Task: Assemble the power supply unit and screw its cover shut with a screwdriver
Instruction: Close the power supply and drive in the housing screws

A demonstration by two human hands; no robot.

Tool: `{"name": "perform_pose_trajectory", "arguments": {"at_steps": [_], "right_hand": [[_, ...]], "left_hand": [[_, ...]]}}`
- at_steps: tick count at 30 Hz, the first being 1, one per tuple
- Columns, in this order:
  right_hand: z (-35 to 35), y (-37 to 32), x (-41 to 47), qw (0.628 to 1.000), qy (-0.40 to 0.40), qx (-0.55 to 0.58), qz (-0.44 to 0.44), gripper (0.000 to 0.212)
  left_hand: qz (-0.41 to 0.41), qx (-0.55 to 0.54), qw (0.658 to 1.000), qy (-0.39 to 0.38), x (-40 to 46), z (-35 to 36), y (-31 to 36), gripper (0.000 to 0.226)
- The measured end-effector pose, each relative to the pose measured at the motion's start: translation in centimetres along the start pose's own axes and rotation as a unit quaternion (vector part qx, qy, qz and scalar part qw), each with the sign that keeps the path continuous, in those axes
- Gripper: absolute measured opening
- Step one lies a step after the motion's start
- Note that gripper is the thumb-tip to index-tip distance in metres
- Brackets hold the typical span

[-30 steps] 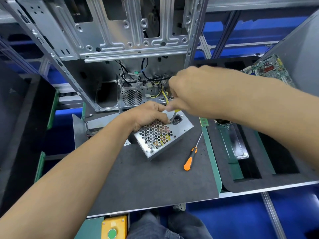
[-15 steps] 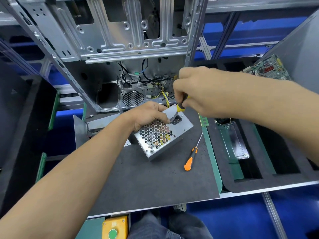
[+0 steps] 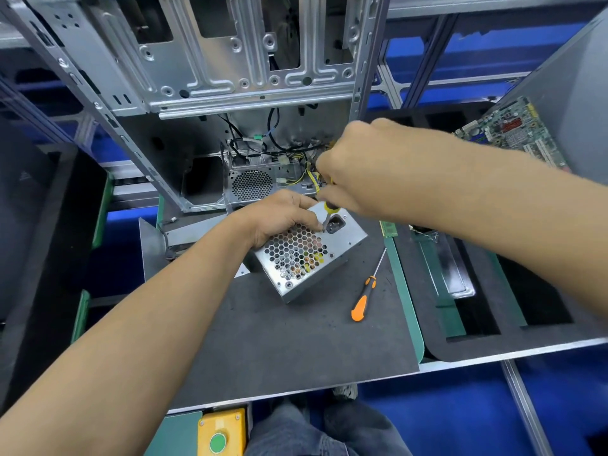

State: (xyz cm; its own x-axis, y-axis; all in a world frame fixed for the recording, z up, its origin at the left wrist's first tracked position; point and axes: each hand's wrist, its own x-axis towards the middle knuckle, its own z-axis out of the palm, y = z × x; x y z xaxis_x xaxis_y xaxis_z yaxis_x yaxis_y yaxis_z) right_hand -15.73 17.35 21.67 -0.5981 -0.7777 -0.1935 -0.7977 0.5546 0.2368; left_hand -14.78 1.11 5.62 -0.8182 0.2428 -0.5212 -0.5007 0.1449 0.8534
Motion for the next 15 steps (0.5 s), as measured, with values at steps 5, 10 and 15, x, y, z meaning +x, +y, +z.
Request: {"name": "perform_pose_trajectory", "arguments": {"at_steps": [5, 10, 15], "right_hand": [[-0.2, -0.1, -0.4, 0.996, -0.025, 0.083, -0.006, 0.031], [-0.4, 1.1, 0.3, 0.999, -0.019, 0.022, -0.037, 0.02], [0.2, 1.5, -0.4, 0.999, -0.008, 0.03, 0.016, 0.036]], "left_hand": [[0.02, 0.01, 1.0, 0.018, -0.1, 0.0, -0.2, 0.019], [-0.016, -0.01, 1.0, -0.004, 0.1, -0.1, -0.3, 0.026], [-0.022, -0.003, 1.0, 0.008, 0.0, 0.1, 0.0, 0.017]]}}
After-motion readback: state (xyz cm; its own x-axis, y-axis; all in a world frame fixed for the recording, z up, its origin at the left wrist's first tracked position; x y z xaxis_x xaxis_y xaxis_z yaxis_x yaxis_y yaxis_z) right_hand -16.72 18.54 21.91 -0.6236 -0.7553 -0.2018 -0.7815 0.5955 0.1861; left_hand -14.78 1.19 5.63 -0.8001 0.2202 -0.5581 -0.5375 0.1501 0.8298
